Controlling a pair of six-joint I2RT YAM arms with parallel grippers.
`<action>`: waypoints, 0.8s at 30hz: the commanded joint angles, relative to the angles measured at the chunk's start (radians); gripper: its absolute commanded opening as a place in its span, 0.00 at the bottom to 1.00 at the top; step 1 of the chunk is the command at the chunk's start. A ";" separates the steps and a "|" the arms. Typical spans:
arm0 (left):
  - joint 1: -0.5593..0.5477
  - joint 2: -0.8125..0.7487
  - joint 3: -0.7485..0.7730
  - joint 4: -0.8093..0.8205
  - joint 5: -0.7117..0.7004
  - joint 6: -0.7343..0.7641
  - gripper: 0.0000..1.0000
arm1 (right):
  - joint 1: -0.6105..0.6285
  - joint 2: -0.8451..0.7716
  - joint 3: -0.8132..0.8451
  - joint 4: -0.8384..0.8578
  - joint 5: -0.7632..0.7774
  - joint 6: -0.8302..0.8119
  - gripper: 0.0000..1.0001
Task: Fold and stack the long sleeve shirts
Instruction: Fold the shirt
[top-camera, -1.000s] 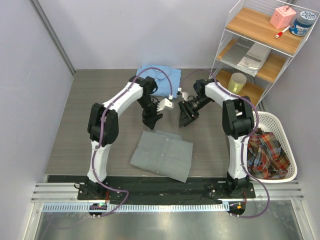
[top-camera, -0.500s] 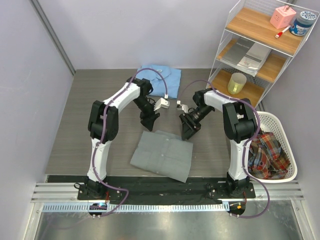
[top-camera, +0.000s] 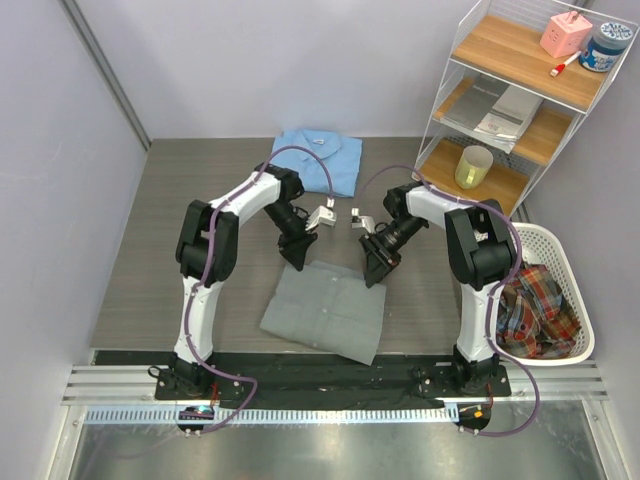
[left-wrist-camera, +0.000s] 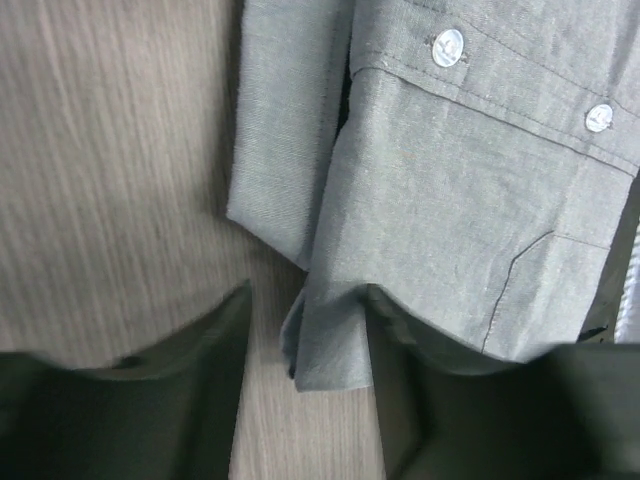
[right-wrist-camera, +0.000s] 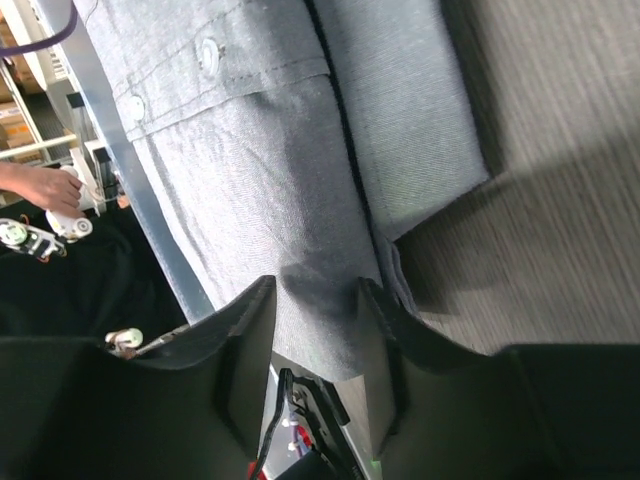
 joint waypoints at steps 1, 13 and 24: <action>0.002 -0.015 -0.009 -0.270 0.045 0.034 0.37 | 0.009 -0.060 -0.007 -0.005 -0.022 -0.023 0.34; 0.014 -0.095 0.053 -0.321 0.022 0.039 0.00 | 0.008 -0.130 0.040 -0.029 0.028 -0.014 0.01; 0.048 0.069 0.224 -0.284 -0.025 -0.022 0.00 | -0.064 0.046 0.167 0.015 0.117 -0.029 0.01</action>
